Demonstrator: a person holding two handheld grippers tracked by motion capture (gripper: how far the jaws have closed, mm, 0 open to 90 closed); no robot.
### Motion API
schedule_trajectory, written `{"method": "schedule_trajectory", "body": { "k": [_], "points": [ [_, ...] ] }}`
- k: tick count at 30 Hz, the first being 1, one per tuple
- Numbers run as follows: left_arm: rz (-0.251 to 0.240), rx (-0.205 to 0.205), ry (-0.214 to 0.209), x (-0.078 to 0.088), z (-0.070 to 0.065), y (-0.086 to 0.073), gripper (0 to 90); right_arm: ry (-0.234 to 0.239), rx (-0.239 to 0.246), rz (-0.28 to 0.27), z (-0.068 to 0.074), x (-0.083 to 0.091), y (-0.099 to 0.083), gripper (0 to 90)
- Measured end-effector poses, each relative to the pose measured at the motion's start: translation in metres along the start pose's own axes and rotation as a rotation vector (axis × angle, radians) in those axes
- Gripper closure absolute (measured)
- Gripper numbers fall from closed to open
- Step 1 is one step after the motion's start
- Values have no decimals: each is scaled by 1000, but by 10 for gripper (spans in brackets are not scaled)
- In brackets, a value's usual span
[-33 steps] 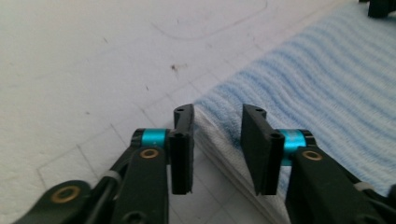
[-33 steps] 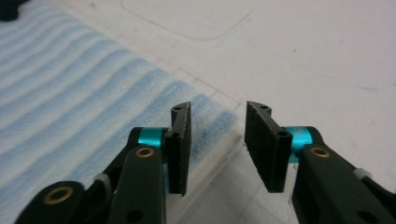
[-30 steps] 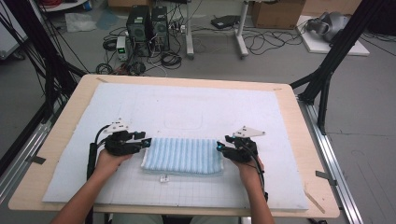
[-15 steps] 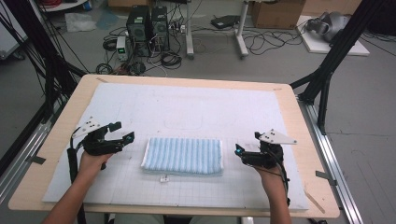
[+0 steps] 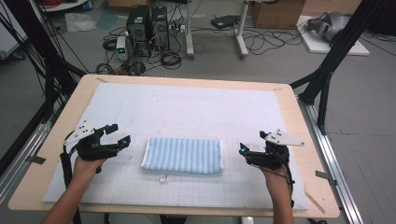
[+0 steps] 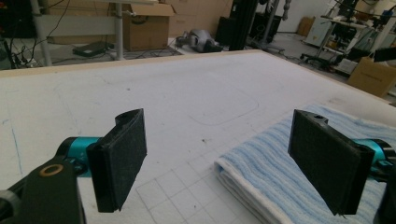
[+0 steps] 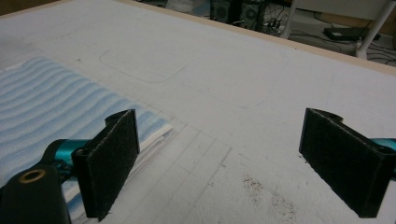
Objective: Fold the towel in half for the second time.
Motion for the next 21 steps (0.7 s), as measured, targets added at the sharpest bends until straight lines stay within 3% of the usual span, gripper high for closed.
{"method": "schedule_trajectory", "body": {
  "k": [21],
  "points": [
    [3, 3, 7, 0, 1, 1, 208, -14, -12, -8, -4, 2, -2, 112]
  ]
}}
Point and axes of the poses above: each handheld gripper's, and its own axes: x roughly backward along the jaws, y roughly out of its top, z roughly to its left, the point moved 1 cm from there along -x, roughly forward along the jaws, and after that the axes turned 1 degree about x, right-handed, at the moved point
